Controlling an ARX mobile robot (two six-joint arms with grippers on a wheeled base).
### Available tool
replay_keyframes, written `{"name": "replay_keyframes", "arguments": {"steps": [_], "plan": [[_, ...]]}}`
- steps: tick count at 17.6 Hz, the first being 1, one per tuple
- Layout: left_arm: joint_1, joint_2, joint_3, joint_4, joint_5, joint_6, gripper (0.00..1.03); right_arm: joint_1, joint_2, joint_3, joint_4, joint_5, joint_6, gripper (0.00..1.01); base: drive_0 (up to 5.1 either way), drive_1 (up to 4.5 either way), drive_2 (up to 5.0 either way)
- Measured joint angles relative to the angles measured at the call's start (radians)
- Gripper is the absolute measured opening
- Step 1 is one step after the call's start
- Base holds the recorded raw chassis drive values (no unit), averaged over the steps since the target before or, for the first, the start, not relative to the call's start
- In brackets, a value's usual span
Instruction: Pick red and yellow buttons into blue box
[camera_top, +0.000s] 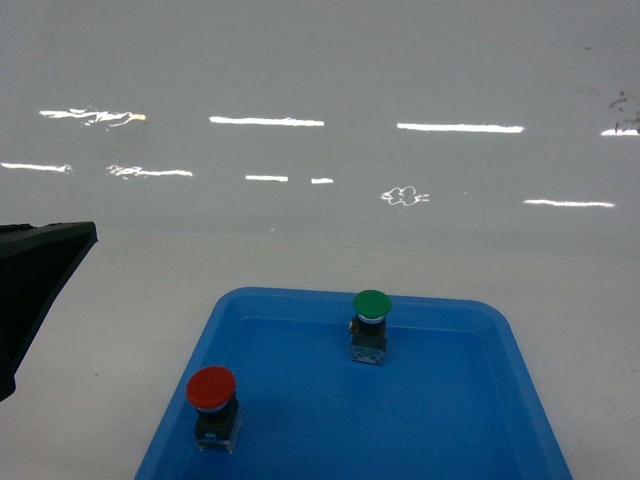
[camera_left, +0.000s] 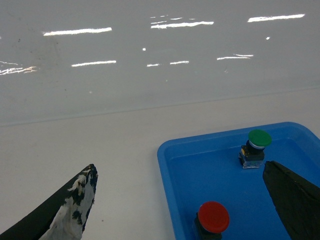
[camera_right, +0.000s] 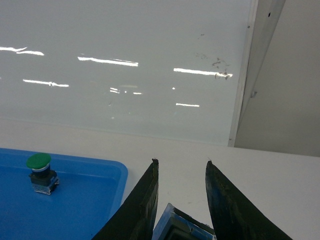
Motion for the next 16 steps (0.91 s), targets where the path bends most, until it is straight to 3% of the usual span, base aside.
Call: {"name": "replay_keyframes", "arguments": {"steps": [7,12,16], "plan": [[0.0,0.0,0.0,0.0,0.0,0.0,0.98,-0.003,-0.036,-0.001,-0.037,0.0,-0.004,0.27,0.0,0.0,0.0],[-0.095,0.132,0.04,-0.069,-0.022,-0.018,0.98,-0.003,-0.036,-0.001,-0.037,0.0,-0.004,0.27,0.0,0.0,0.0],[-0.135,0.367,0.198,-0.095,0.0,-0.005,0.98,-0.003,-0.036,-0.001,-0.037,0.0,-0.004,0.27,0.0,0.0,0.0]]}}
